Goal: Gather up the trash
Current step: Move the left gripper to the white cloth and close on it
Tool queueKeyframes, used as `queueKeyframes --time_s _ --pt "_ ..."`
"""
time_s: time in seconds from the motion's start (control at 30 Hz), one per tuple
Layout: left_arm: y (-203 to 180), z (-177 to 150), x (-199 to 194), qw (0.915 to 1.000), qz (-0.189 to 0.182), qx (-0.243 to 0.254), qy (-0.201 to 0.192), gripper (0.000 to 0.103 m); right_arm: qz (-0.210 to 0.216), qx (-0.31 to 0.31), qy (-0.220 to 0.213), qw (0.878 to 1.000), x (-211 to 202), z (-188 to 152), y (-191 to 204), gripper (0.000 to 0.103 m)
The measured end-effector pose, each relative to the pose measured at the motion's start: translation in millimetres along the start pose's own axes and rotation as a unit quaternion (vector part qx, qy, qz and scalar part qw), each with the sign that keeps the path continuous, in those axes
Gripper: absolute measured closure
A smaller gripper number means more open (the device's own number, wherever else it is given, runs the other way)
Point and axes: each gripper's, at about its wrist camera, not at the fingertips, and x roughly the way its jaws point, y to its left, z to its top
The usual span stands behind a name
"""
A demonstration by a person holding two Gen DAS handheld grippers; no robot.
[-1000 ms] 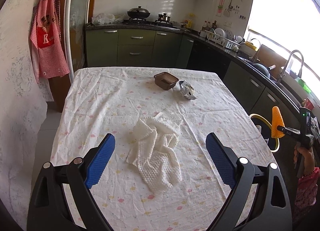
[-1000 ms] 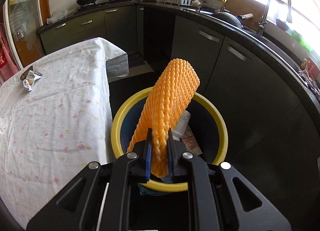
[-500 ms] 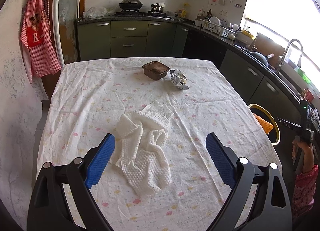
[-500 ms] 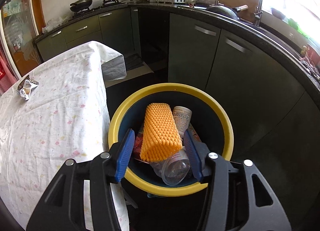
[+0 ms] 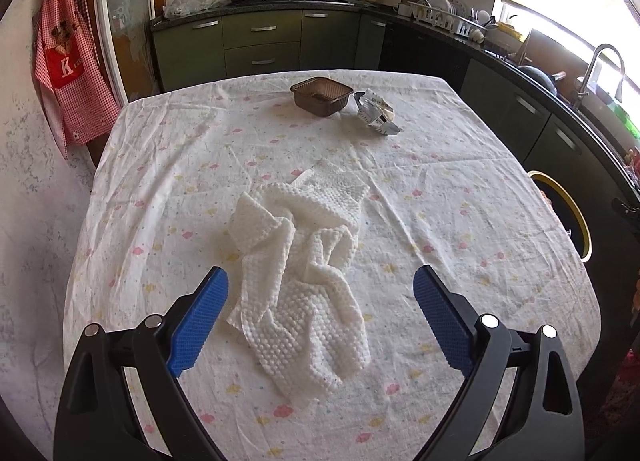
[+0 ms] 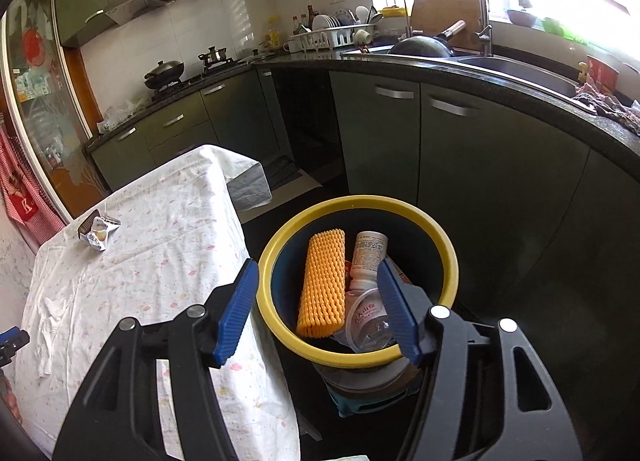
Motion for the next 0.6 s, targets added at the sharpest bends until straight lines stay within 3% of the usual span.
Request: queueKeyframes --time_s 0.43,0.6 --pt "7.5 24.3 68.7 0.9979 0.031 0.02 0.052 0.01 0.031 0.011 0.023 0.999 16.6 -8.5 3.5 0.043" --pt "7.1 24.7 73.7 0.9981 0.028 0.021 0.051 0.019 0.033 0.014 0.026 0.999 19.6 -7.9 2.6 0.043"
